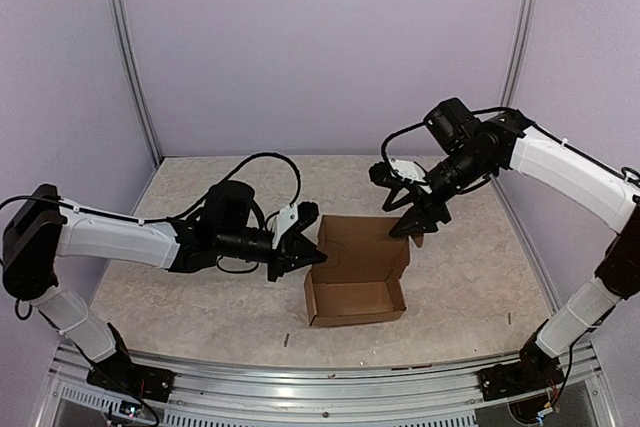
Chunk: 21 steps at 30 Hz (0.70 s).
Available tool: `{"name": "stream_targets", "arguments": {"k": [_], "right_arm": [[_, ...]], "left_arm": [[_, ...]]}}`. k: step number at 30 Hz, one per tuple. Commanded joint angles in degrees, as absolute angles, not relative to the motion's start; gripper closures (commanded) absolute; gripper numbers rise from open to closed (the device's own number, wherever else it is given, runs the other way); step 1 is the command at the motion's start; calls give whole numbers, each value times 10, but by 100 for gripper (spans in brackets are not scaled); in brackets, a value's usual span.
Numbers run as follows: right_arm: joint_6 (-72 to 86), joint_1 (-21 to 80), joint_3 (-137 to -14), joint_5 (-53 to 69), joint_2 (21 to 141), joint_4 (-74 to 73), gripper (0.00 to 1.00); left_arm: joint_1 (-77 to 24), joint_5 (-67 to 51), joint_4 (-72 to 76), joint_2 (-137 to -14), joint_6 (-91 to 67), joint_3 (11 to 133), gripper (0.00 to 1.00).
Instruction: Fold the paper box
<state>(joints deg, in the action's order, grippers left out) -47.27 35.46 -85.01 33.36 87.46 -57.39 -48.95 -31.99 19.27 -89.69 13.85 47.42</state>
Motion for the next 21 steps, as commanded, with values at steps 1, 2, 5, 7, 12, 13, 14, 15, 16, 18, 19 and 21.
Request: {"name": "stream_targets", "arguments": {"k": [1,2,5,7,12,13,14,15,16,18,19,21], "right_arm": [[-454,375,-885,306,909,-606,40],[-453,375,-884,310,907,-607,40],[-446,375,-871,308,892,-594,40],[-440,375,-868,301,890,-586,41],[-425,377,-871,293,911,-579,41],[-424,377,-874,292,914,-579,41],[-424,377,-877,290,917,-580,41],[-423,377,-881,289,919,-582,41],[-423,377,-886,287,919,-582,41],[-422,378,-895,282,918,-581,40],[-423,379,-900,277,919,-580,40],[-429,384,-908,265,926,-582,38]], "left_arm": [[-492,-304,224,-917,155,454,91],[-492,-303,233,-919,152,447,87],[-490,-303,261,-922,142,426,75],[-490,-300,265,-920,137,418,72],[-489,-284,270,-905,131,400,62],[-490,-281,271,-902,130,396,60],[-490,-276,271,-898,127,391,58],[-490,-272,270,-892,124,384,57],[-490,-268,271,-886,120,375,55],[-492,-260,272,-858,106,352,53],[-495,-256,268,-846,100,340,51],[-507,-236,253,-812,86,321,48]]}}
